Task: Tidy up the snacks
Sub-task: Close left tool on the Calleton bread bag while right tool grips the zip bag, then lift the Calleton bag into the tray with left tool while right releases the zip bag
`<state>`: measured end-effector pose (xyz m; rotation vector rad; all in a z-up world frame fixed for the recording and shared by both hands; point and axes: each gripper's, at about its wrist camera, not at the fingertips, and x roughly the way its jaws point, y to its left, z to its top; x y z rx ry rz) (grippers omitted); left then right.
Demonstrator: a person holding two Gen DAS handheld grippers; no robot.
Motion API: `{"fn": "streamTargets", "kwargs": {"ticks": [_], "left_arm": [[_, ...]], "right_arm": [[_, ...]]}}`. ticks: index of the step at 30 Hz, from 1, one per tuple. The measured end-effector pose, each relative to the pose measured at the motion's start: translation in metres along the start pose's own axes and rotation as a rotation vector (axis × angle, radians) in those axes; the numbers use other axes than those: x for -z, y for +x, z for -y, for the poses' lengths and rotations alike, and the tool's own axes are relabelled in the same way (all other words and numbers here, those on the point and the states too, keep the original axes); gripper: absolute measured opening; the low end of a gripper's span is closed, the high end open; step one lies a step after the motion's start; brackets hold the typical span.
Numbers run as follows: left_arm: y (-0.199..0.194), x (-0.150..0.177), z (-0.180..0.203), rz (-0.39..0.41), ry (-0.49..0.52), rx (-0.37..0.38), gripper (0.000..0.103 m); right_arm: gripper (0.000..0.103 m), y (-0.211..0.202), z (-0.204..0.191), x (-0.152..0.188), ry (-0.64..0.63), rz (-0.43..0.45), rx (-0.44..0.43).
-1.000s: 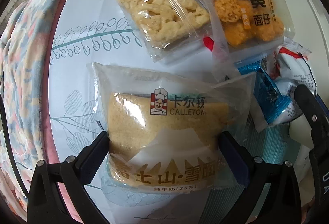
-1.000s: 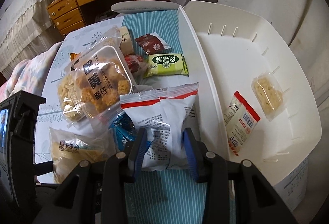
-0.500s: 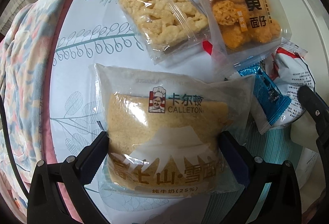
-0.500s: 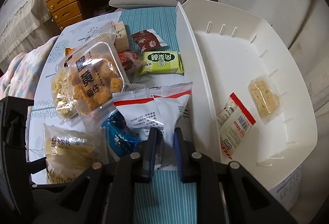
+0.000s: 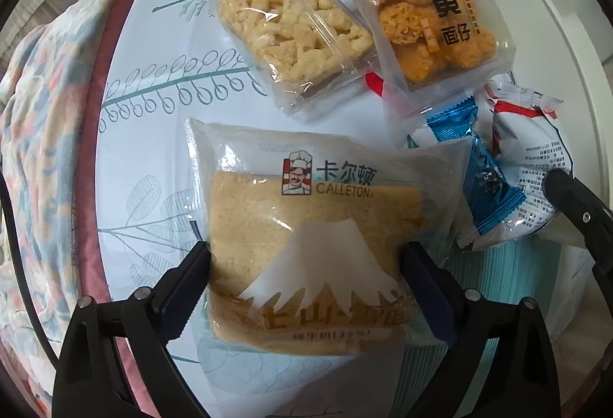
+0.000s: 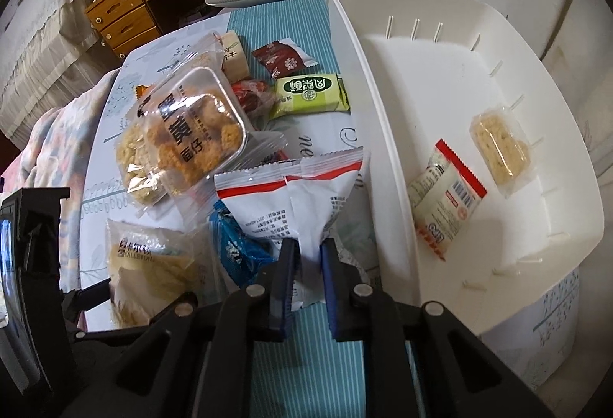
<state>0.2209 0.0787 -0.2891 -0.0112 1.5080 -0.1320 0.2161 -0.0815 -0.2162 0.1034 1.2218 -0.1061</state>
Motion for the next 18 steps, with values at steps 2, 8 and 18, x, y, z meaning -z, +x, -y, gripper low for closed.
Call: {"fn": "streamTargets", "kwargs": {"ticks": [2,8,18], "left_arm": [[-0.002,0.001,-0.005,-0.007,-0.002,0.016,0.091],[-0.011,0.003,-0.021,-0.01,0.012,0.055,0.081],[-0.02,0.007,-0.052,-0.018,0.038,0.084,0.065]], "right_arm": [[0.014,-0.004,-0.001,0.003,0.009,-0.006,-0.008],[0.013,-0.021,-0.005,0.011,0.028,-0.007,-0.026],[0.013,-0.045,-0.012,0.027,0.033,-0.028,-0.077]]}}
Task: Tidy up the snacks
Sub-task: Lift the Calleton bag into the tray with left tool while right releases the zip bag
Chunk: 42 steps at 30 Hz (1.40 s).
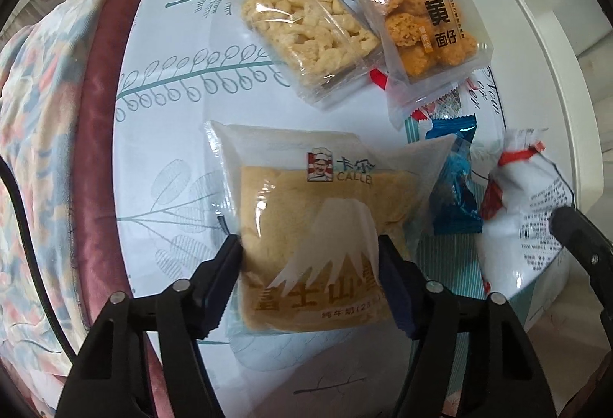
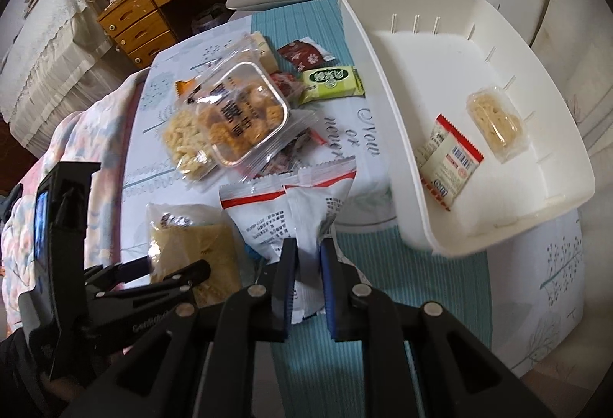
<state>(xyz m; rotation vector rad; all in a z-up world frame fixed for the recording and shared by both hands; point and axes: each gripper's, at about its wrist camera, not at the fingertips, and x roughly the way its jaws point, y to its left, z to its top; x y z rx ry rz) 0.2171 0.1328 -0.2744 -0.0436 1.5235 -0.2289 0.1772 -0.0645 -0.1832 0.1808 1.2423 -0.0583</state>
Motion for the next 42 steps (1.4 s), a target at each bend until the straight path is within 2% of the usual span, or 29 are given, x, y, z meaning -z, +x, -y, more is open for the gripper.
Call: {"fn": "streamTargets", "kwargs": {"ticks": [11,15,19,30,37,42], "left_arm": [[-0.01,0.01,-0.035,-0.046,-0.045,0.013,0.056],[-0.012,0.02,-0.028,-0.048,-0.056,-0.003,0.054],[-0.035,0.03,-0.024,-0.04,-0.058,-0.012,0.054],[-0.106,0.037,0.019,-0.013,-0.047,0.001,0.054],[-0.143,0.029,0.073,0.058,-0.002,0.01,0.054],[-0.155,0.017,0.115,0.105,0.04,0.012,0.055]], "right_arm": [[0.013,-0.025,-0.006,0.01,-0.064,-0.022,-0.071],[0.013,-0.036,-0.006,0.013,-0.115,-0.029,-0.098],[0.013,-0.048,-0.002,0.014,-0.16,-0.026,-0.115],[0.013,-0.085,0.025,0.007,-0.301,0.03,-0.142],[0.013,-0.107,0.061,-0.002,-0.325,0.097,-0.15],[0.013,-0.117,0.094,-0.013,-0.317,0.138,-0.144]]}}
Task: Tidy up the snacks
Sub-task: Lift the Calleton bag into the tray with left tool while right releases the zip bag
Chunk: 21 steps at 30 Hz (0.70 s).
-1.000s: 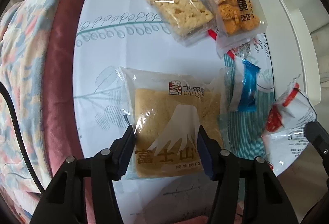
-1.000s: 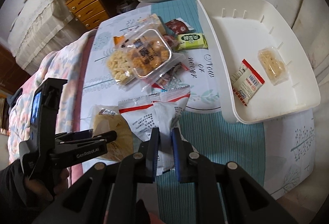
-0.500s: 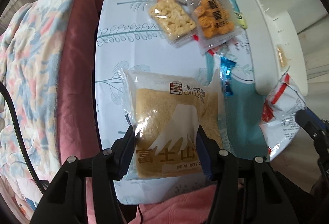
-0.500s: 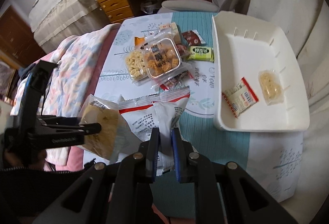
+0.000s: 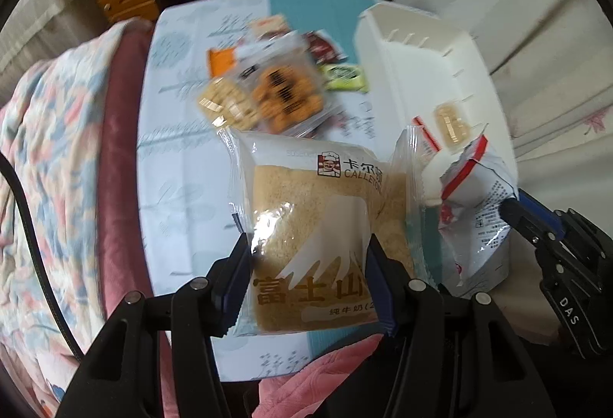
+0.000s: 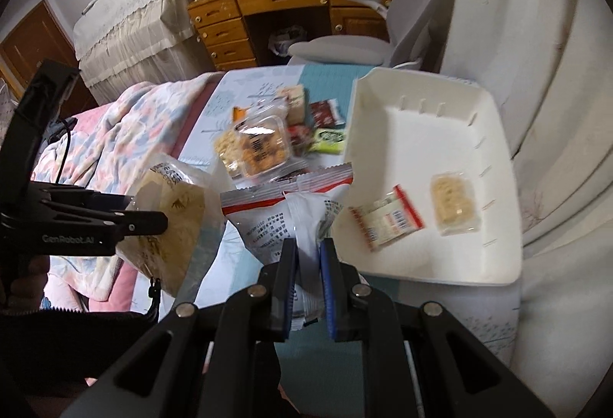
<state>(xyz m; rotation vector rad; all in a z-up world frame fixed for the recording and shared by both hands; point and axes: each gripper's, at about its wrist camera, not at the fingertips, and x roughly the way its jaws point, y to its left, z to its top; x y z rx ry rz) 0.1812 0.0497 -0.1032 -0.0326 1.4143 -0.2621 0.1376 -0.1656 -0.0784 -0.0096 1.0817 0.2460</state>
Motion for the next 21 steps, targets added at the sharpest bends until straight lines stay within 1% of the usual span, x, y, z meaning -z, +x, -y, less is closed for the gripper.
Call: {"fn": "streamTargets", "kwargs": {"ticks": [6,8,12,16,21], "left_arm": [[-0.001,-0.019,0.046,0.061,0.036,-0.013,0.055],[0.002,-0.026,0.059,0.084,0.043,-0.01,0.055],[0.009,-0.042,0.085,0.125,0.051,0.023,0.055],[0.016,-0.055,0.107,0.168,0.062,0.037,0.055],[0.026,-0.067,0.126,0.219,0.067,0.058,0.055]], "right_arm": [[0.013,-0.016,0.042,0.001,0.004,0.053,0.018],[0.013,-0.018,0.054,0.002,0.006,0.055,0.02],[0.013,-0.021,0.081,0.002,0.018,0.065,0.029],[0.013,-0.023,0.101,0.001,0.024,0.082,0.036],[0.013,-0.025,0.125,-0.003,0.047,0.113,0.047]]}}
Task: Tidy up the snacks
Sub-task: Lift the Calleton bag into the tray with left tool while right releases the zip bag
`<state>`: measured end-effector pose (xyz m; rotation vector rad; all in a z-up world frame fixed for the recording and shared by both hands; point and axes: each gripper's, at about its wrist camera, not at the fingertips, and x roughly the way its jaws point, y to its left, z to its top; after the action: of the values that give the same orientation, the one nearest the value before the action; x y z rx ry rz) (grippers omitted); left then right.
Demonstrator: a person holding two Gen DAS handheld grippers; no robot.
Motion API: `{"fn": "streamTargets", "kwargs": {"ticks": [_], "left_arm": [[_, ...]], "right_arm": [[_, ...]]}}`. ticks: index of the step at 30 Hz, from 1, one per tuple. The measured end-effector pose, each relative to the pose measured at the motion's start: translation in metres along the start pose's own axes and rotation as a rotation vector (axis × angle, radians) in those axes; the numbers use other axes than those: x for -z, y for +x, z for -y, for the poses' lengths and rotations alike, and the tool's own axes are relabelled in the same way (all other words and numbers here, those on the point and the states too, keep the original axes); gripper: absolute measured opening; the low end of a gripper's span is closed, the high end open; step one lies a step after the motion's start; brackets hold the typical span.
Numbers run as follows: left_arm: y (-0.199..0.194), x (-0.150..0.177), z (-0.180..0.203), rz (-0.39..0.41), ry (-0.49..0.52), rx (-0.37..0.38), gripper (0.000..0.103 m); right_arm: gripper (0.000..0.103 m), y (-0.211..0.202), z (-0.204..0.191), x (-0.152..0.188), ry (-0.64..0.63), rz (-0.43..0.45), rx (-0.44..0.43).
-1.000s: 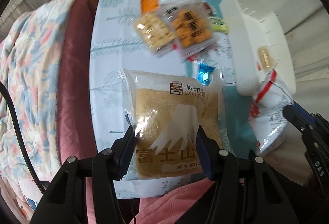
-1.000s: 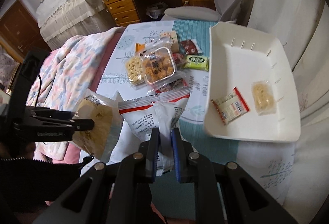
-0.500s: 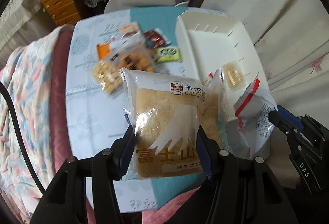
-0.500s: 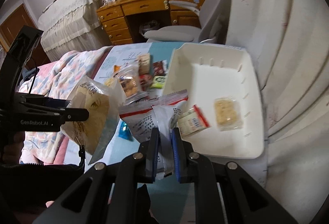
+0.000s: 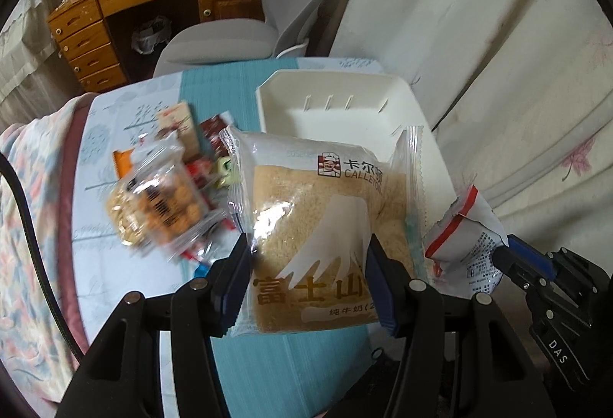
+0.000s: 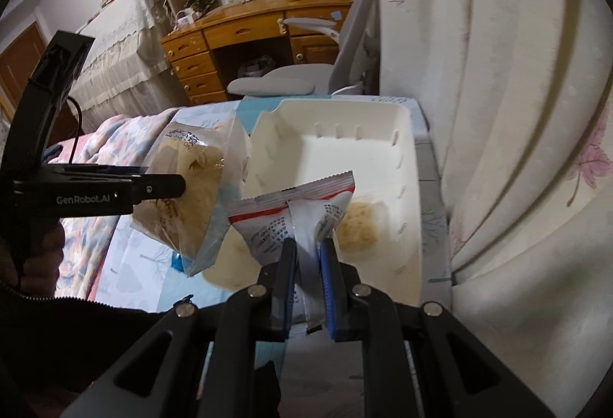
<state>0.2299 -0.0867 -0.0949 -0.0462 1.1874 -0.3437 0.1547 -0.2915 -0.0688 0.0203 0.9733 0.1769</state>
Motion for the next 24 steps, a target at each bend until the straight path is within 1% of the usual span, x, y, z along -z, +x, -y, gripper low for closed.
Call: {"fn": "streamTargets", "kwargs": {"ticks": [7,10,11,12,13,14,15,16,18,24], "left_arm": [[0.011,-0.008,0.012,0.083,-0.01,0.028,0.056],[0.015,-0.012,0.014,0.102,-0.026,0.026,0.058],[0.016,-0.012,0.015,0.108,-0.035,0.021,0.062],[0.016,-0.012,0.014,0.112,-0.041,0.022,0.07],[0.016,-0.012,0.014,0.119,-0.049,0.033,0.075],[0.015,-0.013,0.013,0.124,-0.059,0.04,0.084],[0.014,-0.013,0.013,0.13,-0.065,0.047,0.087],[0.013,-0.013,0.013,0.136,-0.066,0.051,0.087],[0.011,-0.013,0.013,0.14,-0.06,0.042,0.087],[0.002,-0.008,0.003,0.15,-0.083,0.037,0.087]], "right_arm": [[0.013,0.004,0.02,-0.005,0.045,0.026,0.005],[0.013,0.006,0.024,-0.006,0.061,0.029,-0.002],[0.013,0.008,0.024,-0.007,0.063,0.025,-0.002],[0.014,0.009,0.025,-0.007,0.064,0.019,0.0],[0.014,0.011,0.026,-0.007,0.066,0.013,-0.002],[0.015,0.012,0.027,-0.007,0.068,0.009,-0.007],[0.022,0.013,0.026,-0.007,0.073,0.007,-0.007],[0.035,0.013,0.026,-0.007,0.078,0.007,-0.004],[0.046,0.011,0.027,-0.006,0.089,0.021,-0.003],[0.047,0.008,0.023,-0.004,0.107,0.022,-0.008]]}}
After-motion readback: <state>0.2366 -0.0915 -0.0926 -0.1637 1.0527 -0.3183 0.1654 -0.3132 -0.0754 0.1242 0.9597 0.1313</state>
